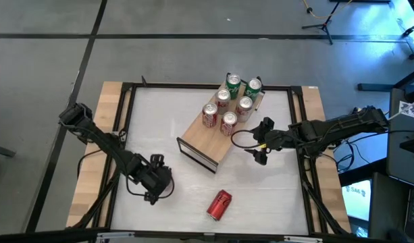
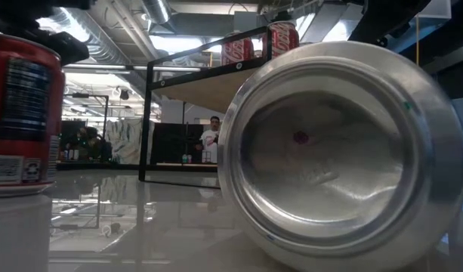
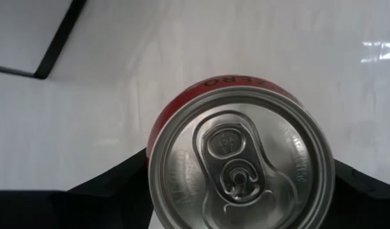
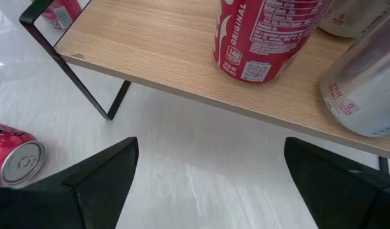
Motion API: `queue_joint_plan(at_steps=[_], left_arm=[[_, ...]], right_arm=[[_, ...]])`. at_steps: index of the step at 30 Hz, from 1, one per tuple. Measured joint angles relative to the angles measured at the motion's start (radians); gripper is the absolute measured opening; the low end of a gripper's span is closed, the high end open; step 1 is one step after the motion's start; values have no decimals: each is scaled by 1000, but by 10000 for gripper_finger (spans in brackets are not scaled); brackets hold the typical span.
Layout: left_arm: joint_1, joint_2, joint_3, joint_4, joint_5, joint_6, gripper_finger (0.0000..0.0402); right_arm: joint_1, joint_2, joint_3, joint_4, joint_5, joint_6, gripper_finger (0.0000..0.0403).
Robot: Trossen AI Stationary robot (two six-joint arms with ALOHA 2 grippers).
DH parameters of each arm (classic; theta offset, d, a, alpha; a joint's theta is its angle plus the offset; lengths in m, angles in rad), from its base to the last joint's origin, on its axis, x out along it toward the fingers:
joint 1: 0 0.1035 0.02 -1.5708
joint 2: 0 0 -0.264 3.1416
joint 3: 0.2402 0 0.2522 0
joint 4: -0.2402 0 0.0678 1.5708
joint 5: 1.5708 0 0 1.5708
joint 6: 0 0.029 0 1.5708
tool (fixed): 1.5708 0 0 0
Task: Place canned beverage on shelf
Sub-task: Put the left red-black soda can on the shelf
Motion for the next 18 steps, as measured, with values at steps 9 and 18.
queue_joint_plan(at_steps=[9,18], left_arm=[[46,0,0,-5,-26,-142,285],[118,0,0,-7,-37,-446,285]], right_arm=[[0,0,0,0,0,0,388],[0,0,0,0,0,0,388]])
